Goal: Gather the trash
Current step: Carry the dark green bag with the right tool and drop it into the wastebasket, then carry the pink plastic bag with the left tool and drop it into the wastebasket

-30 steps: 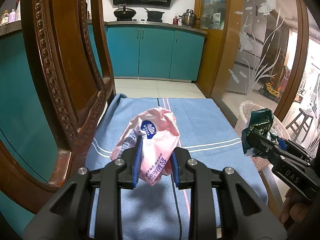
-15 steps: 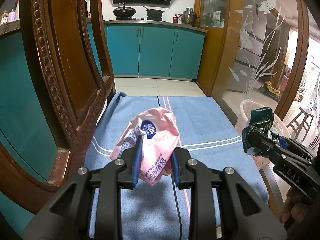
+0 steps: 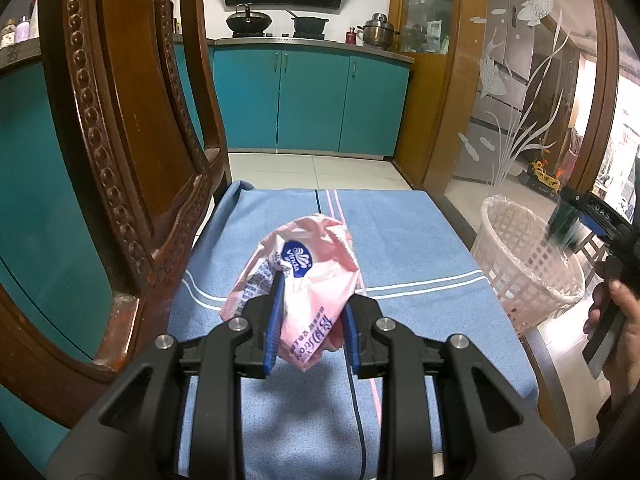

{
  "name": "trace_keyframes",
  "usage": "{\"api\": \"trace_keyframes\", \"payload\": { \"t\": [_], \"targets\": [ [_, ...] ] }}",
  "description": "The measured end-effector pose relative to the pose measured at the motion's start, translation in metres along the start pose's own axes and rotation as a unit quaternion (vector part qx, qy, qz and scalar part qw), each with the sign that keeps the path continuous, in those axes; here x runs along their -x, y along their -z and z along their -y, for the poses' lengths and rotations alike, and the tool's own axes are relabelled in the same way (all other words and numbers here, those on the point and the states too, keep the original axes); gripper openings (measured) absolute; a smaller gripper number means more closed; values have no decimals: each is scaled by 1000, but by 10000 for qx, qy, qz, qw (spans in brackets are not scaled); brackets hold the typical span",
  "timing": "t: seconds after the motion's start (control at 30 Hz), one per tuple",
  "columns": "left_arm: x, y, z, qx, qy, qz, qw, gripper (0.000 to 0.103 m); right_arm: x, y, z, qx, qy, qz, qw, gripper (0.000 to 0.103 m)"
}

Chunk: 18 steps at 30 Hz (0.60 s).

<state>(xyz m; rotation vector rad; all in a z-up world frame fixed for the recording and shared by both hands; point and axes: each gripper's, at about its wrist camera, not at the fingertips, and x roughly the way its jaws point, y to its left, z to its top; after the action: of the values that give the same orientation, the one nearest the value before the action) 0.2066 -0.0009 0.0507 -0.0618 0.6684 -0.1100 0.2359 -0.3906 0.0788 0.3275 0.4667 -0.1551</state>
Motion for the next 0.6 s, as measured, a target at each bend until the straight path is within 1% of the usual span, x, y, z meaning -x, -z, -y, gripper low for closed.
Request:
{"api": "trace_keyframes", "payload": {
  "t": [0.03,0.07,0.13,0.2,0.27,0.33,0.37,0.43,0.5,0.6],
  "targets": [
    [-1,0,0,4,19,-8,10000,27,15,-4,6,-280,-243,146,9992,81],
    [-1,1,1,0,20,-16,10000,27,28,-7,8,-409,-386,335,9979,89],
    [-2,2,3,-32,26,-36,10000,27,65,-7,13,-576,-436,965,9927,100],
    [-5,4,7,-62,87,-103,9999,27,86,-5,15,-693,-381,1267,9888,100],
    [-10,5,11,-31,253,-247,9994,27,92,-4,15,-721,-371,1331,9878,100],
    [-15,3,23,-83,444,-338,9984,27,89,-3,11,-472,-194,1291,9903,100],
    [-18,0,34,-161,530,-359,9978,27,86,-3,10,-375,-73,1266,9912,100],
    [-24,-8,58,-279,737,-397,9961,27,79,-6,15,-456,42,1198,9917,100],
    [-33,-19,98,-512,1069,-438,9920,27,76,-8,30,-812,214,1247,9886,100],
    [-47,-38,166,-825,1655,-504,9815,27,87,-8,68,-1592,534,1512,9741,100]
  ]
}}
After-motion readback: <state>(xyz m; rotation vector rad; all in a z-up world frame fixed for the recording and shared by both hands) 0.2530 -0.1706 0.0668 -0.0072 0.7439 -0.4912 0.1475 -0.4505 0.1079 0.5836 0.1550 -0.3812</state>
